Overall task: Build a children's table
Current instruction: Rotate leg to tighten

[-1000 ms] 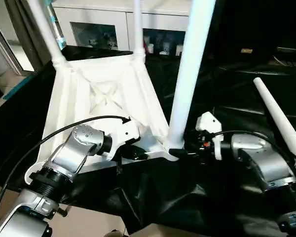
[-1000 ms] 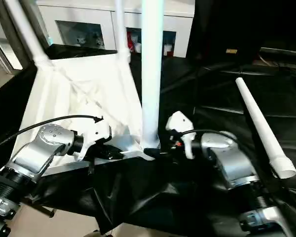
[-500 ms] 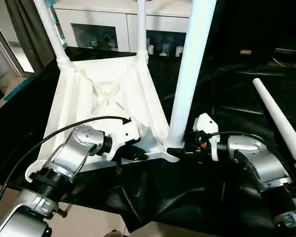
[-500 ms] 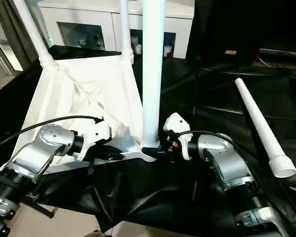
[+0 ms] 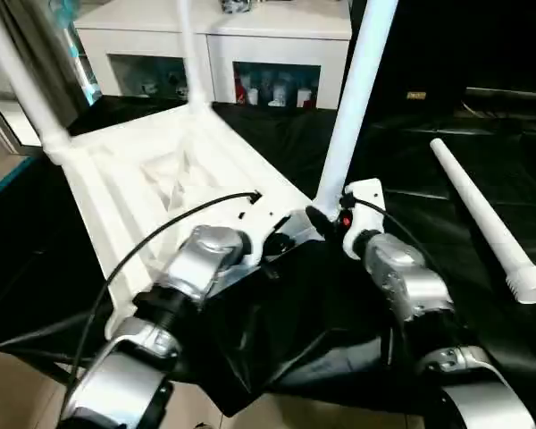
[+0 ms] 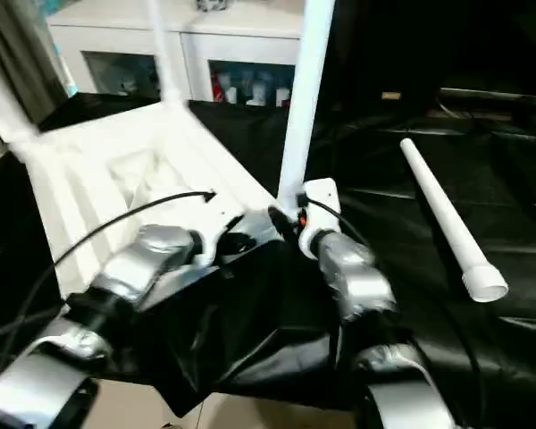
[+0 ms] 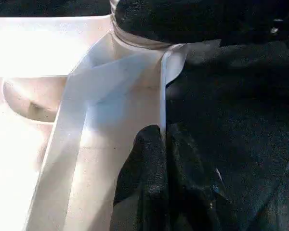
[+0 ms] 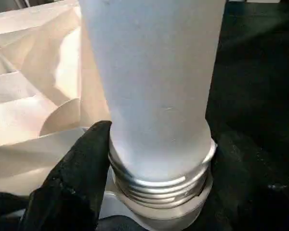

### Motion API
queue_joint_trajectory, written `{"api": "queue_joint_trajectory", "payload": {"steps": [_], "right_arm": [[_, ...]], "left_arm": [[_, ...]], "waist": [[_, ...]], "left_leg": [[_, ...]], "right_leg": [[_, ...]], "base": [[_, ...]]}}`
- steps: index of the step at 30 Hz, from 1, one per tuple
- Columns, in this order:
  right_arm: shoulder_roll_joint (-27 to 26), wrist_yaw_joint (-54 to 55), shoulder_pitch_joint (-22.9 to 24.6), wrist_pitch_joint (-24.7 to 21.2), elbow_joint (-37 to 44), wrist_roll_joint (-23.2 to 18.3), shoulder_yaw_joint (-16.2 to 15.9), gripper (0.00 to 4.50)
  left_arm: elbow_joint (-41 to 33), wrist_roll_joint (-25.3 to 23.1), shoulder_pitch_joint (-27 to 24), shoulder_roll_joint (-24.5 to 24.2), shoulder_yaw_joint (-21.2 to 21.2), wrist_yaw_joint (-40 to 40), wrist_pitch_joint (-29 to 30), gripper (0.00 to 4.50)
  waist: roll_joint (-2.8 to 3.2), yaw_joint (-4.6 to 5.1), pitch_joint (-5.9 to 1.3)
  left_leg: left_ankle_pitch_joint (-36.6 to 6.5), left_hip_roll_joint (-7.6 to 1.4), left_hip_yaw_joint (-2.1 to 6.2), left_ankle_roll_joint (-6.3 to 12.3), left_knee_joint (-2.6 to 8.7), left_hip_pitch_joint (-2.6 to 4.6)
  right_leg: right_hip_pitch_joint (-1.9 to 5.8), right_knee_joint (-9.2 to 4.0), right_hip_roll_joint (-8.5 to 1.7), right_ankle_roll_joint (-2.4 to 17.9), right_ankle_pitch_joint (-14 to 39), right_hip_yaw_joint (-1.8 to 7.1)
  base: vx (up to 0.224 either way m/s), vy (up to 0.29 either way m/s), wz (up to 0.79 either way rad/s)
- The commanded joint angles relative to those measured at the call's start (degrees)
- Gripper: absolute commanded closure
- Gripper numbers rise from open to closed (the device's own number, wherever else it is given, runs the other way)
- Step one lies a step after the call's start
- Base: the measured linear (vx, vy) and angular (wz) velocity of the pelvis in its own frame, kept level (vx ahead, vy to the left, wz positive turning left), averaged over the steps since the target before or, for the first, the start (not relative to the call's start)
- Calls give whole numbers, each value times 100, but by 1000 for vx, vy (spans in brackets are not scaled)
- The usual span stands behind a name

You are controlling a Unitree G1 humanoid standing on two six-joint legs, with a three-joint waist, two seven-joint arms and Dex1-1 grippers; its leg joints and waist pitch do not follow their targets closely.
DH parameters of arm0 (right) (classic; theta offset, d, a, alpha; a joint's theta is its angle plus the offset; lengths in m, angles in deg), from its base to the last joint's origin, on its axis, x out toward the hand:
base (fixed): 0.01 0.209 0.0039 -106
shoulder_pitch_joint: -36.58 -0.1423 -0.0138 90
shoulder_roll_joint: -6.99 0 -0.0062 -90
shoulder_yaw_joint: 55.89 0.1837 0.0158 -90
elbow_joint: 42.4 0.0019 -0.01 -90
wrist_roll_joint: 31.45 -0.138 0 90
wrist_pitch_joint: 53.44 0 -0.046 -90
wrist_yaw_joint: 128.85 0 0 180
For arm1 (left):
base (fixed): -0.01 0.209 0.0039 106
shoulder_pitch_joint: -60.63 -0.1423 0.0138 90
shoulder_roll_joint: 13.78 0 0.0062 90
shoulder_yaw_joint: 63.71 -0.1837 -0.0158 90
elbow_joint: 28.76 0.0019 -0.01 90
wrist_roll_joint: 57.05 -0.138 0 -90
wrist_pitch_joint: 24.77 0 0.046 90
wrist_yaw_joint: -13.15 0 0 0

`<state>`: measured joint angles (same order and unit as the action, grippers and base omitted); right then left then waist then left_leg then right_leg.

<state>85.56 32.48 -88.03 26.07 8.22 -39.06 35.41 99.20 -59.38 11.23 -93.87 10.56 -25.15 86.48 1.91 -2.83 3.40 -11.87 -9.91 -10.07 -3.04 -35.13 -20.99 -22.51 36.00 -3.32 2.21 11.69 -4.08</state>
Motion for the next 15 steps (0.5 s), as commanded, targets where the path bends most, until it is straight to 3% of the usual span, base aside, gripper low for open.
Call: {"api": "queue_joint_trajectory", "payload": {"steps": [1, 4, 5, 8, 11, 15], "right_arm": [[-437, -199, 22, -206, -305, -122, -227, 106], [-389, -584, -20, -135, -240, -67, -385, 88], [-208, -968, 89, -163, 40, -13, -600, 77], [33, -1375, 248, -211, 402, 2, -780, 77], [560, -2116, 498, -264, 972, -27, -939, 77], [1063, -2832, 677, -234, 1317, -37, -1042, 77]], "left_arm": [[15, -4, 147, 249, -123, 18, -171, 450], [48, -36, 136, 240, -170, -127, -410, 450], [-43, -14, 73, 136, -195, -308, -543, 450], [-183, 14, -25, -10, -261, -582, -662, 450], [-708, 127, -333, -393, -511, -1482, -881, 450], [-1065, 222, -564, -747, -676, -2222, -928, 450]], "waist": [[-9, -34, -394], [-27, -26, -388], [-19, -34, -390], [-33, -62, -404], [-36, -81, -416], [20, -125, -451]], "left_leg": [[-593, -281, 136, 329, 390, -1], [-661, -290, 142, 373, 401, 4], [-650, -294, 144, 390, 400, 1], [-491, -307, 147, 488, 394, -18], [-371, -319, 148, 585, 385, -32], [-249, -350, 117, 692, 353, 24]], "right_leg": [[340, -537, -542, 1164, 1016, 317], [341, -544, -547, 1165, 1097, 312], [348, -547, -550, 1157, 1105, 310], [361, -509, -548, 1160, 823, 316], [375, -470, -566, 1238, 529, 321], [310, -403, -539, 1448, -32, 336]], "base": [[0, 0, 0], [0, 0, 0], [0, 0, 0], [0, 0, 0], [0, 0, 0], [0, 0, 0]]}}
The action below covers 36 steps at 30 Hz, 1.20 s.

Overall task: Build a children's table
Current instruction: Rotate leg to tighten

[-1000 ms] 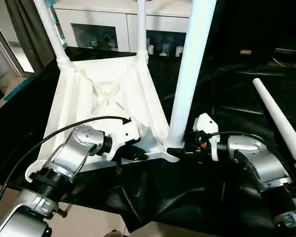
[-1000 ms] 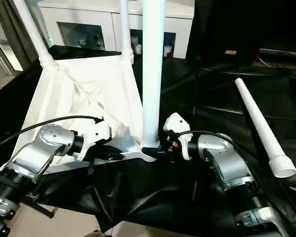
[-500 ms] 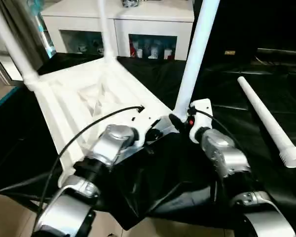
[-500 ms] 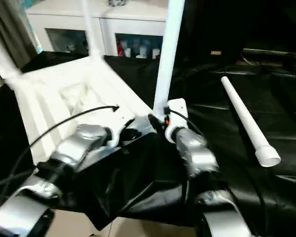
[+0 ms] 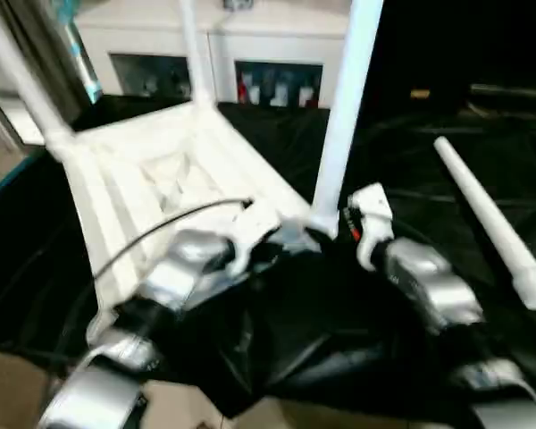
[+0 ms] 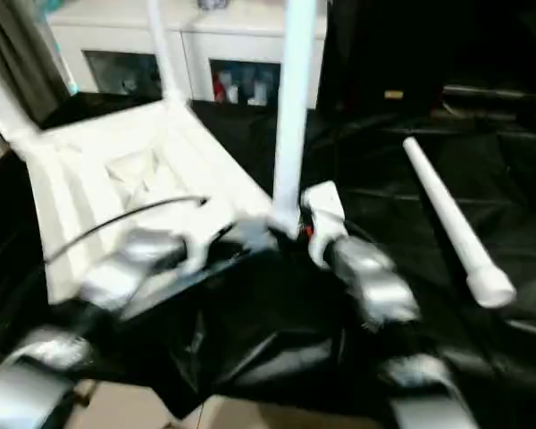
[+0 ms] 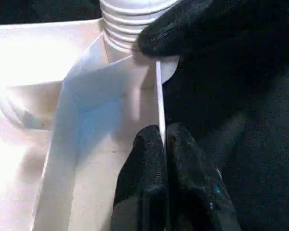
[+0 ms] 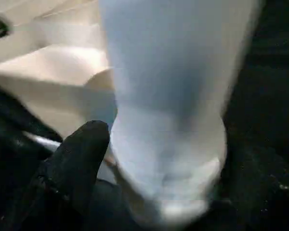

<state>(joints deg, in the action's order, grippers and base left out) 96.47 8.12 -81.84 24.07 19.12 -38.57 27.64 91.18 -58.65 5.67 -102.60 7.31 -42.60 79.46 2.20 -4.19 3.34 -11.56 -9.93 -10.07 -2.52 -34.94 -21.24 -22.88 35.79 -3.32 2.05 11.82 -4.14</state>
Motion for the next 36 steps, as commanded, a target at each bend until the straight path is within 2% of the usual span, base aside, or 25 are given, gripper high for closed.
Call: {"api": "queue_joint_trajectory", "payload": {"steps": [1, 4, 7, 9, 12, 13, 19, 22, 24, 26, 27, 28, 29, 31, 32, 33, 34, 36], "right_arm": [[9, -450, 73, -38, 257, -96, -269, 77], [308, -880, 190, -155, 559, -204, -298, 77], [710, -1489, 379, -417, 1035, -327, -444, 77], [781, -1622, 414, -461, 1114, -342, -483, 77], [770, -1649, 428, -477, 1144, -347, -476, 77], [757, -1639, 439, -489, 1169, -363, -464, 91], [665, -1669, 572, -681, 1314, -498, -476, 137], [566, -1600, 681, -762, 1352, -512, -478, 160], [503, -1487, 702, -749, 1316, -499, -447, 165], [299, -1026, 683, -715, 1092, -428, -312, 166], [85, -408, 620, -688, 795, -253, -196, 168], [85, -408, 620, -688, 795, -253, -196, 171], [-122, 155, 553, -698, 534, -109, -68, 171], [-357, 731, 444, -699, 237, -74, 128, 172], [-674, 1481, 287, -793, -130, -107, 406, 172], [-767, 1700, 240, -826, -235, -120, 486, 172], [-867, 1942, 185, -857, -350, -128, 562, 172], [-1081, 2379, 57, -845, -610, -100, 645, 172]], "left_arm": [[-273, 156, -18, 107, -353, -512, -235, 450], [-375, 210, -85, -68, -365, -812, -280, 450], [-607, 282, -175, -342, -363, -1172, -245, 450], [-672, 295, -197, -415, -361, -1274, -229, 450], [-679, 300, -199, -439, -318, -1324, -233, 450], [-679, 306, -199, -450, -303, -1347, -239, 450], [-727, 341, -246, -466, -304, -1369, -209, 450], [-772, 363, -298, -430, -297, -1353, -167, 450], [-770, 366, -306, -408, -285, -1328, -157, 450], [-702, 333, -288, -315, -238, -1157, -90, 450], [-480, 185, -195, -160, -164, -727, 11, 450], [-480, 185, -195, -160, -164, -727, 11, 450], [-254, 96, -97, -4, -75, -347, 106, 450], [21, -40, 39, 157, -16, 111, 147, 450], [347, -150, 215, 381, 80, 671, 228, 450], [436, -173, 266, 448, 113, 831, 258, 450], [518, -183, 321, 525, 161, 1007, 303, 450], [676, -183, 448, 708, 260, 1346, 392, 450]], "waist": [[-12, -18, -425], [-13, -105, -417], [-7, -112, -403], [-19, -113, -404], [-13, -103, -395], [-4, -104, -397], [-1, -107, -417], [-4, -117, -417], [-4, -114, -401], [-4, -95, -394], [-5, -71, -381], [2, -45, -362], [-14, -31, -360], [-7, 28, -320], [-16, 48, -317], [-3, 92, -301], [-10, 117, -287], [-1, 128, -311]], "left_leg": [[-330, -352, 109, 655, 339, 44], [-430, -366, 119, 596, 362, 41], [-554, -368, 116, 530, 367, 42], [-574, -359, 118, 502, 371, 27], [-625, -339, 119, 413, 375, 26], [-622, -341, 122, 402, 376, 31], [-462, -354, 126, 449, 369, 32], [-460, -350, 126, 461, 371, 28], [-555, -345, 123, 412, 377, 30], [-629, -340, 125, 335, 390, 41], [-683, -327, 135, 280, 400, 24], [-798, -323, 123, 215, 404, 63], [-812, -319, 131, 174, 410, 54], [-1116, -297, 141, 60, 440, 98], [-1164, -286, 143, 37, 437, 100], [-1269, -277, 134, -3, 446, 140], [-1432, -264, 150, -23, 453, 156], [-1378, -272, 155, 6, 469, 164]], "right_leg": [[343, -386, -528, 1480, -28, 337], [359, -386, -534, 1400, 125, 332], [352, -407, -544, 1368, 305, 334], [359, -416, -548, 1334, 409, 336], [358, -455, -544, 1251, 692, 332], [353, -457, -545, 1244, 709, 333], [351, -410, -536, 1316, 296, 329], [354, -411, -535, 1313, 315, 324], [349, -444, -548, 1279, 532, 327], [340, -464, -548, 1229, 745, 330], [352, -476, -548, 1187, 901, 324], [313, -526, -546, 1145, 1158, 323], [334, -531, -551, 1111, 1274, 321], [300, -626, -545, 924, 2057, 306], [307, -637, -545, 883, 2193, 307], [264, -677, -545, 850, 2382, 321], [274, -723, -547, 749, 2707, 298], [296, -735, -560, 704, 2666, 297]], "base": [[0, 0, 0], [0, 0, 0], [0, 0, 0], [0, 0, 0], [0, 0, 0], [0, 0, 0], [0, 0, 0], [0, 0, 0], [0, 0, 0], [0, 0, 0], [0, 0, 0], [0, 0, 0], [0, 0, 0], [0, 0, 0], [0, 0, 0], [0, 0, 0], [0, 0, 0], [0, 0, 0]]}}
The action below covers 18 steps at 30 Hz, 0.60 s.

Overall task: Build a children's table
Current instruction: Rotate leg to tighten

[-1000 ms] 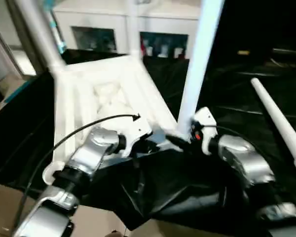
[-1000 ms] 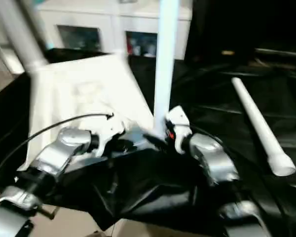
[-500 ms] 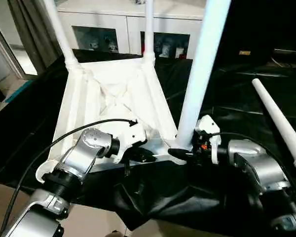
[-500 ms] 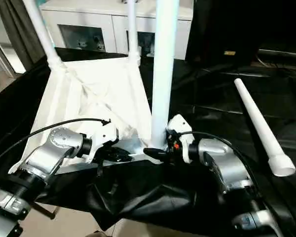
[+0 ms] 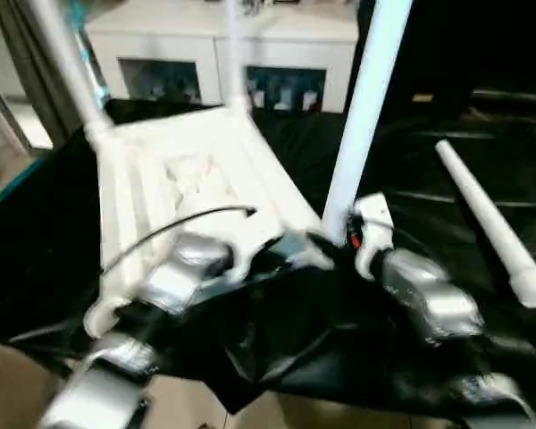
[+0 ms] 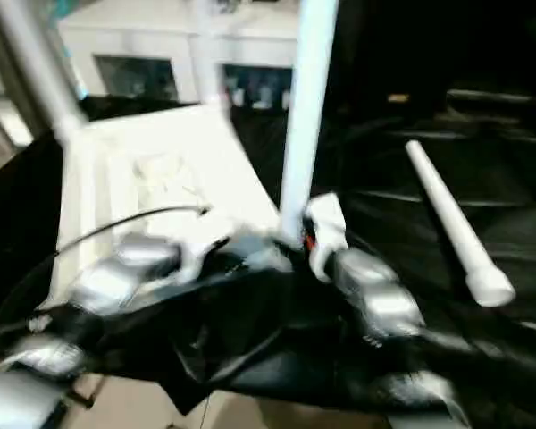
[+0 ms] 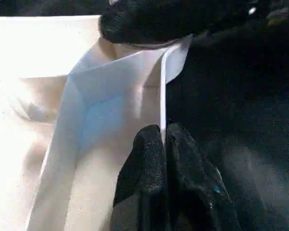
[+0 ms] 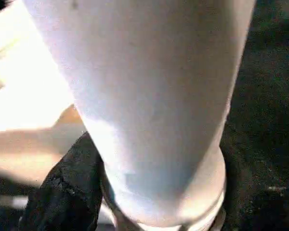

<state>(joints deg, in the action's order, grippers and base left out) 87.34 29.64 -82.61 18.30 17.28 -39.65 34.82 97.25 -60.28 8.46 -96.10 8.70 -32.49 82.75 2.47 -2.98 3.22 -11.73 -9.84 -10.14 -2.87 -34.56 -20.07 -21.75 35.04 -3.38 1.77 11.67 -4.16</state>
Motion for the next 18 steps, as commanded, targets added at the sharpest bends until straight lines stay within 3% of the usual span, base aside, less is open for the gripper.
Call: {"api": "queue_joint_trajectory", "payload": {"steps": [1, 4, 6, 10, 15, 17, 18], "right_arm": [[-272, 373, 81, -186, -524, 63, -101, 172], [-598, 288, -59, 102, -686, 161, -302, 172], [-686, 123, -124, 135, -697, 145, -343, 117], [-591, -283, -153, 150, -542, 120, -447, 80], [151, -1617, 42, 444, 29, 120, -853, 67], [405, -2121, 122, 417, 296, -3, -915, 67], [615, -2460, 173, 370, 480, -53, -973, 67]], "left_arm": [[126, -15, 223, 141, 152, 456, 98, 450], [195, -10, 306, 343, 168, 535, 78, 450], [199, -15, 317, 369, 154, 486, 23, 450], [115, 20, 257, 263, 83, 229, -164, 450], [-467, 246, -95, -177, -115, -880, -437, 450], [-668, 306, -216, -355, -175, -1235, -469, 450], [-792, 301, -295, -519, -238, -1442, -504, 450]], "waist": [[-19, 6, -315], [-26, 20, -333], [-50, 33, -337], [-55, 25, -348], [-81, 29, -359], [-56, 31, -372], [-49, 6, -413]], "left_leg": [[-1298, -280, 173, 47, 441, 29], [-1166, -300, 174, 110, 449, -9], [-1115, -298, 162, 165, 443, -18], [-950, -296, 154, 301, 431, -41], [-802, -329, 154, 434, 420, -77], [-661, -342, 146, 520, 408, -76], [-379, -361, 142, 615, 378, -65]], "right_leg": [[199, -648, -550, 726, 2564, 298], [214, -592, -559, 861, 2032, 315], [225, -575, -553, 946, 1811, 323], [255, -545, -563, 1038, 1574, 327], [276, -517, -568, 1062, 1372, 319], [258, -478, -558, 1160, 1082, 333], [276, -382, -547, 1321, 437, 340]], "base": [[0, 0, 0], [0, 0, 0], [0, 0, 0], [0, 0, 0], [0, 0, 0], [29, -1, 1], [0, 0, 0]]}}
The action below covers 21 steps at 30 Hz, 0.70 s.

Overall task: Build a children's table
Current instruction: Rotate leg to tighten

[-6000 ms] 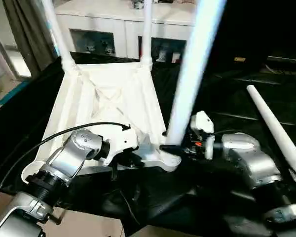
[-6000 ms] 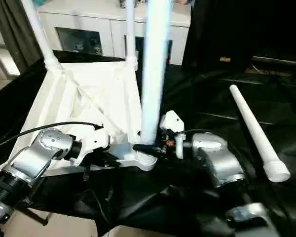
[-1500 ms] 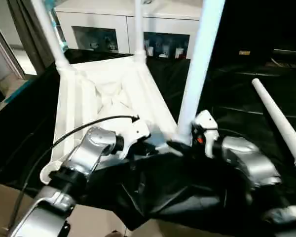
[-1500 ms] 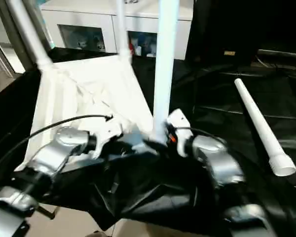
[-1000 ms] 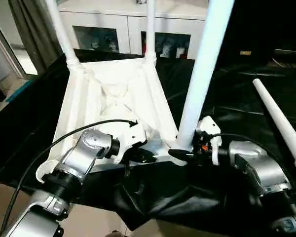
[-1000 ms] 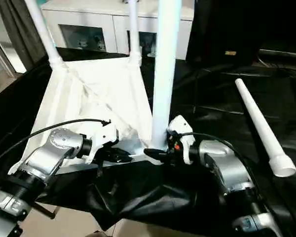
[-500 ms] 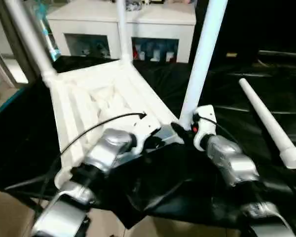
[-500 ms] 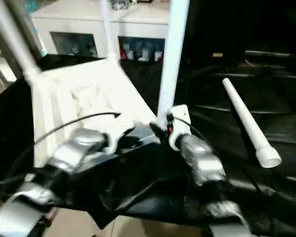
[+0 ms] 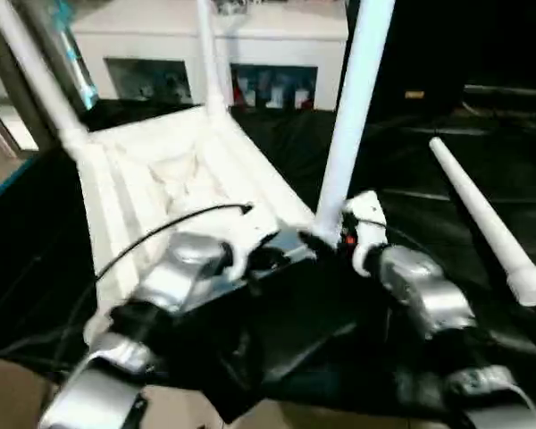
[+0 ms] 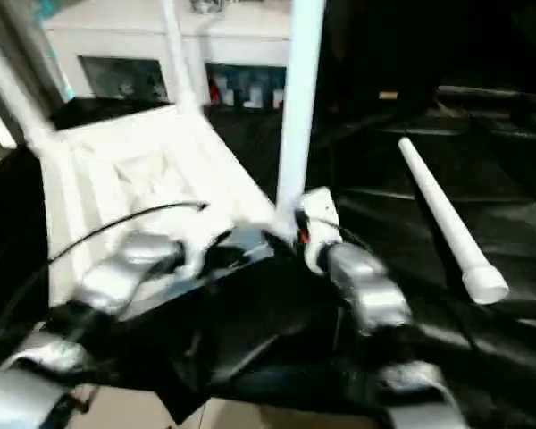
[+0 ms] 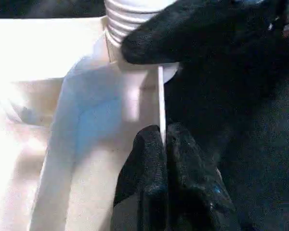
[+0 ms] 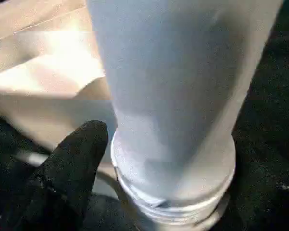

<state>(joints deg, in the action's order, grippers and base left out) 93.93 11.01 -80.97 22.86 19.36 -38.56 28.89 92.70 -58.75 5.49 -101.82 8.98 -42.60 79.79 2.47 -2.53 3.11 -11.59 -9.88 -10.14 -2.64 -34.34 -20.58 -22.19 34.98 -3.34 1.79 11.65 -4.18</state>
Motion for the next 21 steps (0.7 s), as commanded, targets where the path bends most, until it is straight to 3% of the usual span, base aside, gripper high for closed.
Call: {"api": "queue_joint_trajectory", "payload": {"steps": [1, 2, 4, 6, 10, 15, 21], "right_arm": [[34, -708, 20, -98, 314, -171, -400, 67], [285, -1073, 45, -127, 429, -170, -456, 67], [542, -1442, 42, -173, 507, -178, -484, 67], [678, -1627, 27, -190, 527, -190, -504, 67], [901, -2052, 23, -223, 635, -253, -565, 100], [935, -2256, 2, -243, 701, -322, -613, 135], [825, -2303, 104, -462, 802, -424, -641, 172]], "left_arm": [[-362, 154, -18, 2, -277, -493, -217, 450], [-426, 180, -77, -161, -299, -715, -273, 450], [-532, 272, -152, -358, -301, -1039, -284, 450], [-600, 331, -187, -464, -302, -1224, -253, 450], [-752, 410, -247, -687, -258, -1546, -156, 450], [-774, 463, -232, -745, -237, -1607, -142, 450], [-785, 438, -239, -654, -228, -1553, -120, 450]], "waist": [[-49, -39, -401], [-48, -73, -428], [-42, -128, -453], [-46, -155, -453], [-58, -205, -420], [-64, -253, -410], [-68, -255, -433]], "left_leg": [[-393, -357, 142, 592, 356, -15], [-158, -359, 131, 729, 325, -16], [106, -363, 123, 886, 283, -51], [137, -369, 118, 975, 264, -60], [-176, -384, 114, 812, 290, -45], [-290, -373, 106, 650, 297, -37], [-80, -363, 113, 689, 278, -52]], "right_leg": [[321, -376, -551, 1320, 439, 343], [306, -315, -530, 1448, -106, 326], [303, -233, -526, 1526, -600, 322], [285, -220, -532, 1573, -680, 307], [283, -276, -545, 1526, -104, 309], [271, -306, -550, 1436, 223, 325], [279, -265, -535, 1436, -80, 321]], "base": [[0, 0, 0], [0, 0, 0], [0, 0, 0], [0, 0, 0], [0, 0, 0], [0, 0, 0], [0, 0, 0]]}}
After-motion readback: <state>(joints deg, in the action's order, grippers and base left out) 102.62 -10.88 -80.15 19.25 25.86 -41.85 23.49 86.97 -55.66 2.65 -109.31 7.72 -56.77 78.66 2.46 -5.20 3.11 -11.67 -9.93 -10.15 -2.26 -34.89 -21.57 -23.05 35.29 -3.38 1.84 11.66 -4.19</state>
